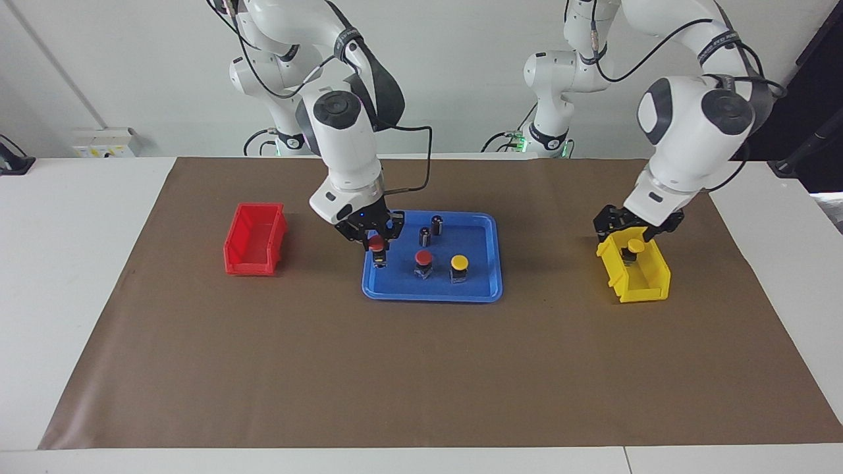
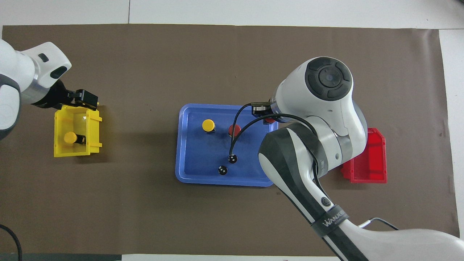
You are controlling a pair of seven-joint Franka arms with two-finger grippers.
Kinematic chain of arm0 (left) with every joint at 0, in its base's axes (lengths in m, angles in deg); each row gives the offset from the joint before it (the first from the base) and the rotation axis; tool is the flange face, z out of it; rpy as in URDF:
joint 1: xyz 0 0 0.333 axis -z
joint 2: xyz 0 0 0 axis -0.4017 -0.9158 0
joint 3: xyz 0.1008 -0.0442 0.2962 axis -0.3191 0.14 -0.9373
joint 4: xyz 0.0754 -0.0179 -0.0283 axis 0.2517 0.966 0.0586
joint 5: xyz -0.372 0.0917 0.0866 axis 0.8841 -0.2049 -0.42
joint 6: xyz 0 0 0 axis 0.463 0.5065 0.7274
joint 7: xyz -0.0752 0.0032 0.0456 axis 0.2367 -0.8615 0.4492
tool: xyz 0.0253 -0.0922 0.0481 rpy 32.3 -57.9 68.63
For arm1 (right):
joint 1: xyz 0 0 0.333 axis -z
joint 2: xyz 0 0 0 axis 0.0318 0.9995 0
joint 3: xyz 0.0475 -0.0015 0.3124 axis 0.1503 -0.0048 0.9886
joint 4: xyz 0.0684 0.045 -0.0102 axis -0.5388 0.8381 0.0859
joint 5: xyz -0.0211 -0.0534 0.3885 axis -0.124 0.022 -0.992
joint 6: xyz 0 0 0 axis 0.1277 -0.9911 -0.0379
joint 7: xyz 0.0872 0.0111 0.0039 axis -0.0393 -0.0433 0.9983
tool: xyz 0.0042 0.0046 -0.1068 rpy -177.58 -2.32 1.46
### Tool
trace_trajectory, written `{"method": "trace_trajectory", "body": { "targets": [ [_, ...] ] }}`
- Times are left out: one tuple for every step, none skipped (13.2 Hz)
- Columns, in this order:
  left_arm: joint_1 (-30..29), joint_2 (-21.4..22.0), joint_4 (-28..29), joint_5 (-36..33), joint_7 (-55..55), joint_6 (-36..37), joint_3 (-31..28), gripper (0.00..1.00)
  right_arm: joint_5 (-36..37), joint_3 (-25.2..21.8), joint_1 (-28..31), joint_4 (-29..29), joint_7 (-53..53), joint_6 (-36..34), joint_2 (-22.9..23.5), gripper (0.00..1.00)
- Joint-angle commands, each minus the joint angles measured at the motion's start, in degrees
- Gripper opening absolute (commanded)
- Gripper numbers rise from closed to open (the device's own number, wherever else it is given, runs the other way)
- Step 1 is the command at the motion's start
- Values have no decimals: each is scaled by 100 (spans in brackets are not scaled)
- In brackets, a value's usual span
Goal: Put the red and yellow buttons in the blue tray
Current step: 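Place the red button in the tray while the left gripper reaches the yellow bin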
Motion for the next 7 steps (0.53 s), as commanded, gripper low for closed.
{"method": "trace_trajectory", "body": {
  "targets": [
    [-388, 163, 292, -18, 490, -146, 69, 100, -106, -19, -121, 180, -17, 254, 94, 26],
    [-493, 163, 406, -18, 482, -365, 69, 100, -105, -19, -139, 206, -17, 298, 156, 26],
    [-546, 171, 537, -9, 481, -523, 69, 95, -105, -19, -139, 328, -8, 342, 174, 26],
    [-660, 172, 600, -9, 481, -569, 69, 90, -105, -19, -139, 512, -8, 481, 139, 26],
    [-730, 180, 722, 17, 490, -586, 69, 82, -105, -19, -139, 653, 9, 535, 95, 26],
    [-740, 233, 915, 78, 490, -665, 69, 80, -105, -19, -139, 759, 10, 553, 69, 26],
    [-740, 355, 1273, 88, 473, -944, 69, 79, -105, -19, -122, 847, 27, 579, 25, 26]
  ]
}}
